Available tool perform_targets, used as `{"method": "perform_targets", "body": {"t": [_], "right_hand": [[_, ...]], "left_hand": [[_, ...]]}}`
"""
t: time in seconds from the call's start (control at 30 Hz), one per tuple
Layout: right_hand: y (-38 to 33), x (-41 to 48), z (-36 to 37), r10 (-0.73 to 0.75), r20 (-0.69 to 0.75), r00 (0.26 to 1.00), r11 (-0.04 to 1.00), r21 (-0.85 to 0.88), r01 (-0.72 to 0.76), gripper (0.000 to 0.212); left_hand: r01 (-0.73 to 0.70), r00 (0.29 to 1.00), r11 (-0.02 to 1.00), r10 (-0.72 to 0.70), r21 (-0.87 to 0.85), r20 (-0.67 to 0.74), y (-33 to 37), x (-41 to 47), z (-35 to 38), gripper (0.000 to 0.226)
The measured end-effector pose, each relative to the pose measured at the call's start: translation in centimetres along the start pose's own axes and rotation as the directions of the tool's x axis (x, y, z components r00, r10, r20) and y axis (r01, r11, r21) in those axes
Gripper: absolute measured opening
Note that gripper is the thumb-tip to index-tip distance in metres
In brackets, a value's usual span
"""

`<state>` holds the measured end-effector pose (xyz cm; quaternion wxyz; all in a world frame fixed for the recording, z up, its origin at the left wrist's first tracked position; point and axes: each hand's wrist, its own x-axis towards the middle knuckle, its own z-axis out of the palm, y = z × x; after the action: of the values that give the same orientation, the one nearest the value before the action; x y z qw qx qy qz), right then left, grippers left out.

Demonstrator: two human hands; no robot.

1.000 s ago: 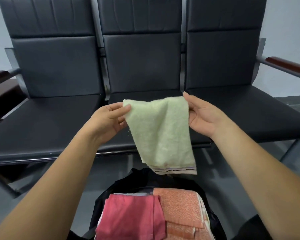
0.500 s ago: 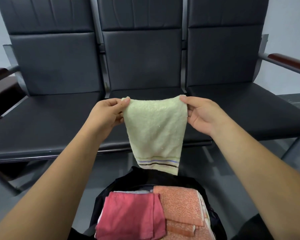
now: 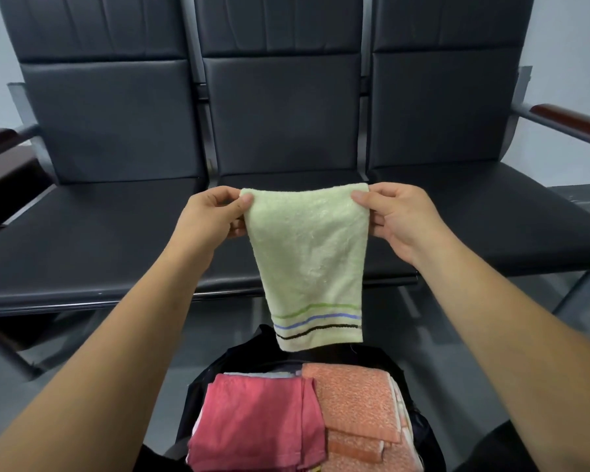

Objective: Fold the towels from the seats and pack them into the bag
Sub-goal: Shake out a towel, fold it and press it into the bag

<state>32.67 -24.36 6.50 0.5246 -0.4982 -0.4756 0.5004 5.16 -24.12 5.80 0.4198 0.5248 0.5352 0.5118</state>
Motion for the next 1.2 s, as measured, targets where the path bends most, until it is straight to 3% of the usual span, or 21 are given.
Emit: {"method": "perform_targets", "body": {"t": [0.13,0.2,0.3,0.4,0.53,0.73,0.93,1.1,1.2], "right_hand": [[0.1,0.2,-0.3,0.018,-0.003,1.000,0.994,0.112,-0.018,0.017],[0.0,0.3,-0.6,0.029,0.056,0.998,0.965,0.258,-0.042,0.019],[0.2,0.4,-0.7,0.016,0.156,0.988,0.949,0.309,-0.064,0.024],[0.6,0.7,-0.4,-0.008,0.038,0.999,0.977,0.215,-0.001,0.020],[0.8,1.3,-0.4,-0.076,-0.092,0.993,0.997,-0.010,0.075,0.013],[-0.3,5.4,0.2,-0.076,-0.141,0.987,0.996,-0.058,0.068,0.011],[-7.4,12.0,2.2,-0.060,-0.176,0.983,0.997,0.038,0.068,0.010],[-15.1,13.4,3.4,-0.176,-0.159,0.971,0.974,0.118,0.196,0.010],[-16.6,12.4,3.3,-0.221,-0.147,0.964,0.952,0.184,0.246,0.009]], "left_hand": [[0.037,0.975,0.973,0.015,-0.228,0.222,0.2,-0.2,0.2,0.016],[0.002,0.970,0.974,0.054,-0.226,0.238,0.1,-0.1,0.1,0.028],[-0.083,0.993,0.992,0.090,-0.100,0.074,-0.3,0.1,0.2,0.020],[-0.133,0.987,0.988,0.125,-0.077,-0.100,-0.7,0.3,0.6,0.013],[-0.107,0.993,0.978,0.096,-0.180,-0.064,-0.5,0.4,1.1,0.009],[-0.099,0.992,0.987,0.088,-0.127,-0.085,0.5,3.4,1.5,0.011],[-0.144,0.980,0.983,0.126,-0.110,-0.156,6.4,10.6,2.0,0.009],[-0.342,0.908,0.934,0.301,-0.101,-0.292,13.2,13.8,1.8,0.017],[-0.392,0.901,0.911,0.352,-0.128,-0.256,14.7,13.3,1.5,0.016]]}}
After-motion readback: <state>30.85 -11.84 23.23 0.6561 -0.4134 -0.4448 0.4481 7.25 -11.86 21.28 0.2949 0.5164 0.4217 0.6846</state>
